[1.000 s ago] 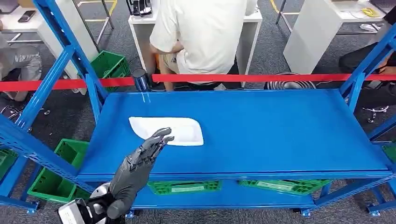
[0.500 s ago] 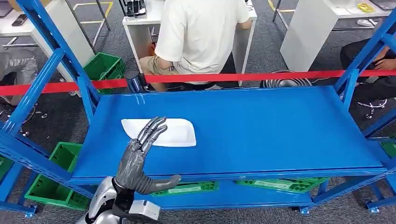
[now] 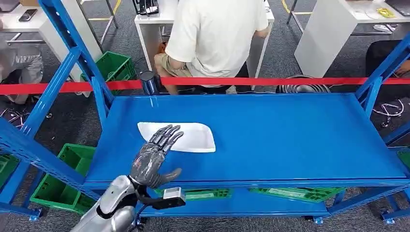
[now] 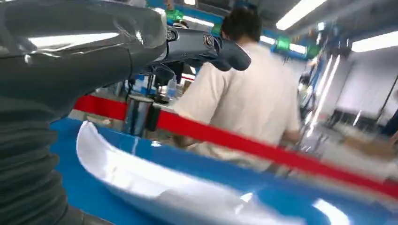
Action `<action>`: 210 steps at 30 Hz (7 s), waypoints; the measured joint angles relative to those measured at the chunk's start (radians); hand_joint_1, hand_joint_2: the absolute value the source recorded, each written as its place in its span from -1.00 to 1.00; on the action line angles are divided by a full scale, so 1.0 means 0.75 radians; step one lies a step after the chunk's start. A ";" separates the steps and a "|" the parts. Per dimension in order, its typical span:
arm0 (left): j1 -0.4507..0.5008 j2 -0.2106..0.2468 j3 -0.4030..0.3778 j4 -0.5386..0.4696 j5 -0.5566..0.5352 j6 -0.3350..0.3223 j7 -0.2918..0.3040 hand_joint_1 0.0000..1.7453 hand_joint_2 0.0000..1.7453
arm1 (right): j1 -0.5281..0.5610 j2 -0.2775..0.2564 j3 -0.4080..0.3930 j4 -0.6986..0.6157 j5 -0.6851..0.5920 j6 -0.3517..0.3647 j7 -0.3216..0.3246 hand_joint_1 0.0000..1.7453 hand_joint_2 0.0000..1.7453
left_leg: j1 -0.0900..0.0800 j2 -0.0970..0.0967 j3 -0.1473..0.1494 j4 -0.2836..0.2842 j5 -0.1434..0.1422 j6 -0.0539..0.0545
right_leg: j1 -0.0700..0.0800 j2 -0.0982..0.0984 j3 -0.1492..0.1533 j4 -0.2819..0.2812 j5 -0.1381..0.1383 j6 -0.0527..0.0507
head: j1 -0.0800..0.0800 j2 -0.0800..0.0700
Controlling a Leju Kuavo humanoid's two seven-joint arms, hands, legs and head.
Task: Take the parts from the cabinet and place them on the table.
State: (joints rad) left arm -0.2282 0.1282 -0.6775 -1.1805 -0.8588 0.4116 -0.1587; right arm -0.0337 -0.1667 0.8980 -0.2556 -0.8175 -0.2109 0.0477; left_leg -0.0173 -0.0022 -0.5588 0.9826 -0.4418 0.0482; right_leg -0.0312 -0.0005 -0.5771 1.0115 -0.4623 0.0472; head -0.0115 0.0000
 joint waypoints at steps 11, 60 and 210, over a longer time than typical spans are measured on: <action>-0.132 0.015 -0.029 0.340 -0.174 -0.033 0.015 -1.00 1.00 | -0.037 -0.006 0.040 0.000 0.058 0.011 0.031 -1.00 -1.00 | 0.034 0.002 -0.235 0.458 -0.185 -0.062 | -0.006 0.005 0.006 -0.008 0.011 -0.050 | -0.006 0.000; -0.233 0.082 -0.056 0.523 0.007 -0.002 -0.110 1.00 1.00 | -0.058 -0.047 0.034 -0.009 0.181 0.048 0.047 -1.00 -1.00 | 0.016 0.008 -0.016 -0.010 0.031 0.005 | -0.011 -0.002 -0.026 0.049 0.001 0.033 | 0.002 0.000; 0.137 0.055 -0.004 -0.713 1.993 -1.330 -0.409 1.00 1.00 | -0.058 -0.020 -0.105 -0.013 0.066 -0.012 -0.094 -1.00 -1.00 | 0.004 0.017 0.000 -0.059 0.061 0.040 | 0.003 0.000 -0.194 0.381 -0.128 -0.022 | -0.007 0.000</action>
State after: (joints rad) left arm -0.1257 0.1698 -0.6802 -1.7155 0.6359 -0.5856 -0.4658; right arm -0.0774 -0.1816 0.8195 -0.2655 -0.7678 -0.2201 -0.0225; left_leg -0.0144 0.0108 -0.5585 0.9382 -0.3961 0.0784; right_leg -0.0289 -0.0005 -0.7228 1.2969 -0.5582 0.0304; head -0.0168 0.0000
